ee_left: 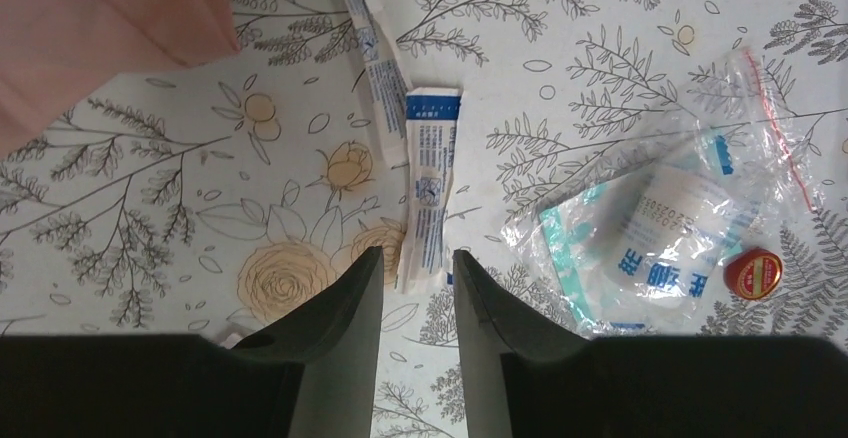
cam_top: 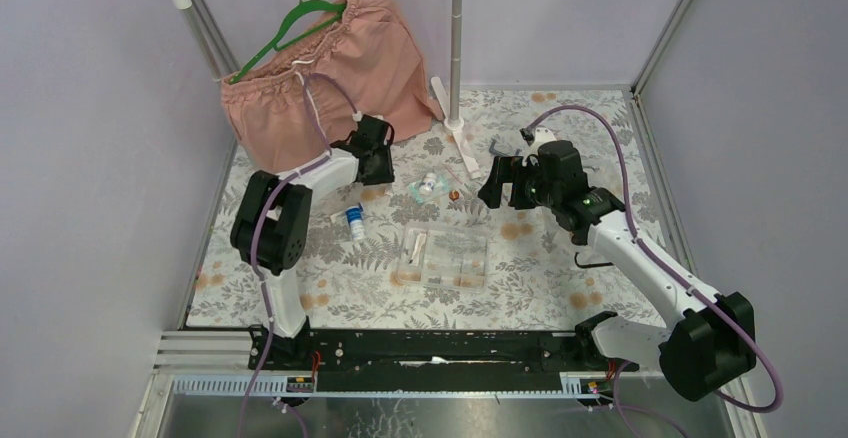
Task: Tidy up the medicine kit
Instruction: Pick up the medical item at the center of the board.
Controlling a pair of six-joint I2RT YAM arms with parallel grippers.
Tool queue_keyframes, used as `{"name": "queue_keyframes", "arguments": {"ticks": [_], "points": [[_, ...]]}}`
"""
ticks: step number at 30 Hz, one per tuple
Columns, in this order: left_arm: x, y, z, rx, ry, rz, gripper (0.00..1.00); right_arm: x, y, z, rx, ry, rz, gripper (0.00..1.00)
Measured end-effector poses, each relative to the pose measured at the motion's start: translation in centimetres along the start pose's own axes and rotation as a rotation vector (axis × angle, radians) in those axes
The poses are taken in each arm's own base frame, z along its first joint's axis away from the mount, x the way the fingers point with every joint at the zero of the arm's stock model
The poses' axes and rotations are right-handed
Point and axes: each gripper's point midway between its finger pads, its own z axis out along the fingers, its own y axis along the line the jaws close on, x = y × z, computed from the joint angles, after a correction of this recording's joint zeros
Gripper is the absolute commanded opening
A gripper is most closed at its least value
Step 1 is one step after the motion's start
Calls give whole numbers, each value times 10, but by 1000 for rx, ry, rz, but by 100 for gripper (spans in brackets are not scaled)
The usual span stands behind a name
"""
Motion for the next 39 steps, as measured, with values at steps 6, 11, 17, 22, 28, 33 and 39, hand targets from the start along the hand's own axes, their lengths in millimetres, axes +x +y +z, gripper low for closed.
{"name": "queue_keyframes", "arguments": {"ticks": [6,11,17,22,28,33,39], "points": [[-16,-5,9,5,-27,46,38,3,-1,0,3,5,1,100],[-29,-7,20,-7,-49,81,38,4,-2,-1,7,8,-1,100],[-15,-1,37,-27,-5,103,36,4,-4,-3,17,5,-4,100],[-11,2,41,-35,9,116,33,5,-6,-3,24,8,-5,100],[-10,3,41,-38,10,122,23,6,-6,-3,25,9,-5,100],[-10,3,39,-41,11,122,22,6,-6,-3,26,9,-5,100],[-21,-6,3,13,-26,106,21,6,-6,-3,26,9,-5,100]]}}
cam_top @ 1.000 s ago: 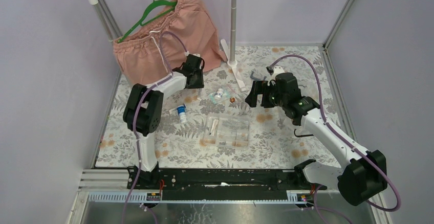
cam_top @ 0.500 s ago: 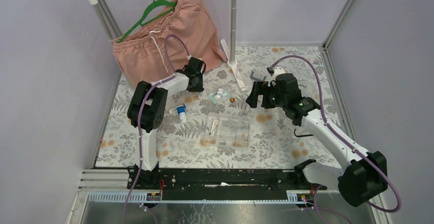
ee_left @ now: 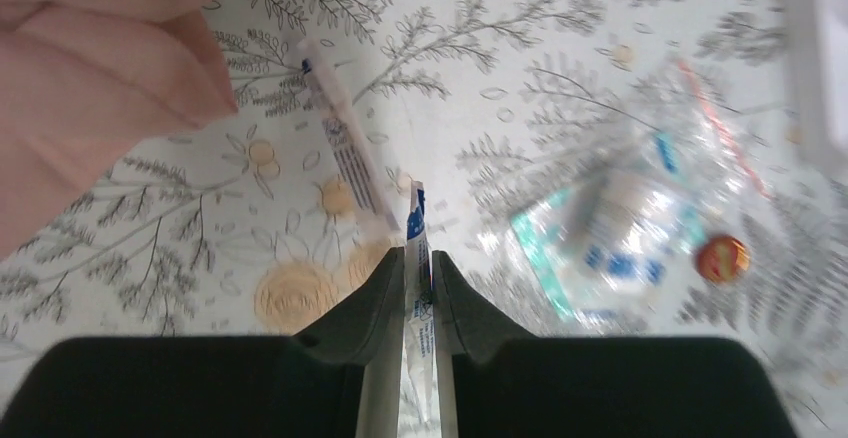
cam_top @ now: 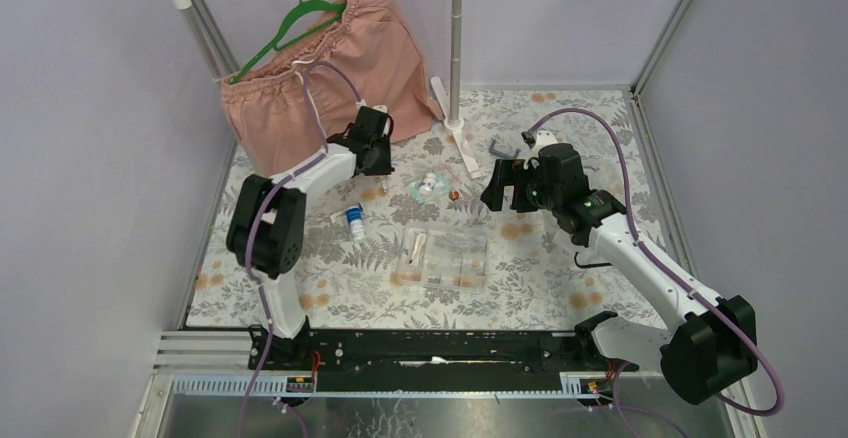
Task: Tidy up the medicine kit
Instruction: Pick up the medical item at the center of the board, then place the medical item at the medicine box compartment.
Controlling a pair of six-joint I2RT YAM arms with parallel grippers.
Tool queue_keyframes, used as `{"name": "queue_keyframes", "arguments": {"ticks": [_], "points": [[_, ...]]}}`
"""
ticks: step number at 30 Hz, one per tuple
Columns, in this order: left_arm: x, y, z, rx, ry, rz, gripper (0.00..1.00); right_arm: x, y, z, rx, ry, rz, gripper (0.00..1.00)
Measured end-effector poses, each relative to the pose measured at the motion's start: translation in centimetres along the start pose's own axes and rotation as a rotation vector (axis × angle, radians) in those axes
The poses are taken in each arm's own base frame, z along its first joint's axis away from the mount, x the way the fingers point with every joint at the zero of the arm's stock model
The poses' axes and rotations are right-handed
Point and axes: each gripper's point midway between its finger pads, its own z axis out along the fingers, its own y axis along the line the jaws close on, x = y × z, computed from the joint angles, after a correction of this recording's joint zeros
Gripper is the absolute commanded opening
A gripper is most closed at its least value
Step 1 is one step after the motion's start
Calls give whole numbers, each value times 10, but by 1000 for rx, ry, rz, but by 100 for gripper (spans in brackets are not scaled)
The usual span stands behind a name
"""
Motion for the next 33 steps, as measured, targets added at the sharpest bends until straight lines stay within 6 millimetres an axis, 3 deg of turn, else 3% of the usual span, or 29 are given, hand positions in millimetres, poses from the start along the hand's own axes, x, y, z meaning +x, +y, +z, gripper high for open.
{"name": "queue_keyframes", "arguments": {"ticks": [6,9,13,16,19,28,33], "points": [[6,-27,-64,140,-52,-19,22,0,0,0,0,0,0,100],[32,-51,-85,215,-28,3,22,0,1,0,-3,1,1,100],[83,-84,-101,311,60,33,22,0,1,0,-4,1,9,100],[116,-94,-105,339,127,44,22,0,3,0,-11,3,15,100],[132,-91,-103,330,167,36,22,1,4,0,-18,7,20,100],[140,-87,-95,315,185,32,23,1,5,-1,-22,5,27,100],[149,-84,-90,308,208,28,35,0,6,-2,-23,1,27,100]]}}
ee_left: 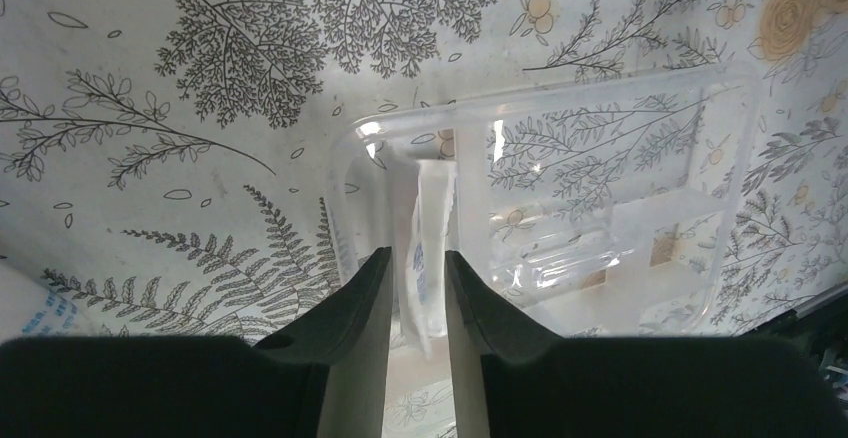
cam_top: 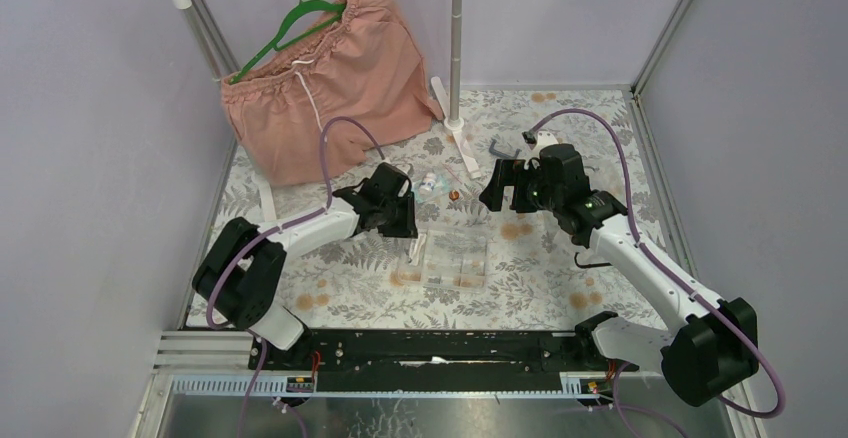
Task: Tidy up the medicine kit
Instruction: Place the medical item at the medicine box compartment.
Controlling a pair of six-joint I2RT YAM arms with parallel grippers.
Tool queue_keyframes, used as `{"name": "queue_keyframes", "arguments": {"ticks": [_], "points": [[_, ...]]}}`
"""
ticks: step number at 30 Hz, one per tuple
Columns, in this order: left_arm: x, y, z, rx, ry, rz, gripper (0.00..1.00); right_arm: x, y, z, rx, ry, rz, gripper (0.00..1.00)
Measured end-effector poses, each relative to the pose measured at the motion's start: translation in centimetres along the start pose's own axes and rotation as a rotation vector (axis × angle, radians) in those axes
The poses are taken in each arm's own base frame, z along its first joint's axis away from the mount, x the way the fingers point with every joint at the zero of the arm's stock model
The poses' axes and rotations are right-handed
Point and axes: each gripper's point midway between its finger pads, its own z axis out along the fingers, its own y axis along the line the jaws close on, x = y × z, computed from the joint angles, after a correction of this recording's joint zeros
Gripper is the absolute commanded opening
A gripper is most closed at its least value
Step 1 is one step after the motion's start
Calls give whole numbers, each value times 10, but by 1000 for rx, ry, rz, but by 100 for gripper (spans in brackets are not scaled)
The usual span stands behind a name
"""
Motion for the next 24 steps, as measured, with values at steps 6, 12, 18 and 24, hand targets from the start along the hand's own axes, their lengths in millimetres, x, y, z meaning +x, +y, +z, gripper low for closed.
{"name": "queue_keyframes", "arguments": {"ticks": [6,12,18,24], "points": [[2,5,1,-25,0,-6,47,1,0,0,-3,2,1,100],[-25,14,-9,-49,-48,-30,49,1,1,0,-7,3,3,100],[-124,56,-39,-101,-258,-121,48,2,1,1,-7,3,6,100],[-156,97,-16,-235,-290,-155,48,5,0,-2,-6,0,7,100]]}}
